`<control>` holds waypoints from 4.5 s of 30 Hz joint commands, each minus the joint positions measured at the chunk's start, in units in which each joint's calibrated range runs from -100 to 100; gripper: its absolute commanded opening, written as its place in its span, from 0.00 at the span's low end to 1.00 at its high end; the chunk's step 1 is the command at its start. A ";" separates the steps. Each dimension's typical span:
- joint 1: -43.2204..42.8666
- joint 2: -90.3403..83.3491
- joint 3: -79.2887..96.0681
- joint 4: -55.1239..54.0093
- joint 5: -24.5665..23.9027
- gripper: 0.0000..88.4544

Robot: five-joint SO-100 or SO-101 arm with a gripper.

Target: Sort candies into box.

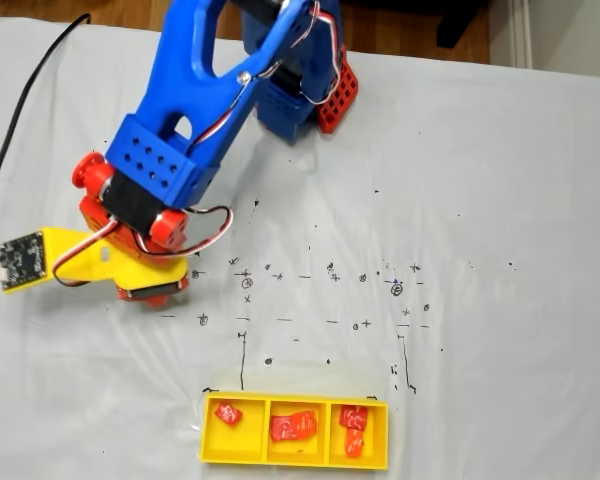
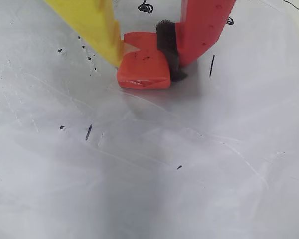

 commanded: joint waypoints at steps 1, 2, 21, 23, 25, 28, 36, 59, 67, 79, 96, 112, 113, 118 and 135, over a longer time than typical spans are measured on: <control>-2.60 -10.94 -1.39 0.22 -1.37 0.00; -3.14 -12.04 -1.93 0.54 -1.86 0.00; -18.27 -11.54 -21.96 5.29 -19.73 0.00; -18.90 -10.09 -23.05 5.37 -20.12 0.00; -19.54 -8.14 -24.51 7.01 -19.98 0.00; -20.44 -5.68 -25.06 7.17 -20.22 0.00; -21.80 -1.36 -28.70 5.37 -21.39 0.00; -21.71 8.82 -35.80 6.68 -21.44 0.00; -21.80 11.70 -39.62 8.89 -21.49 0.09; -21.89 10.09 -37.80 9.55 -21.05 0.35; -21.98 -4.33 -24.78 7.09 -20.61 0.00; -26.69 -52.08 32.20 -15.67 -24.86 0.00; -27.69 -54.88 35.66 -15.67 -24.62 0.00; -29.86 -68.28 48.22 -15.99 -24.71 0.00; -28.05 -98.81 75.44 -3.96 -23.74 0.00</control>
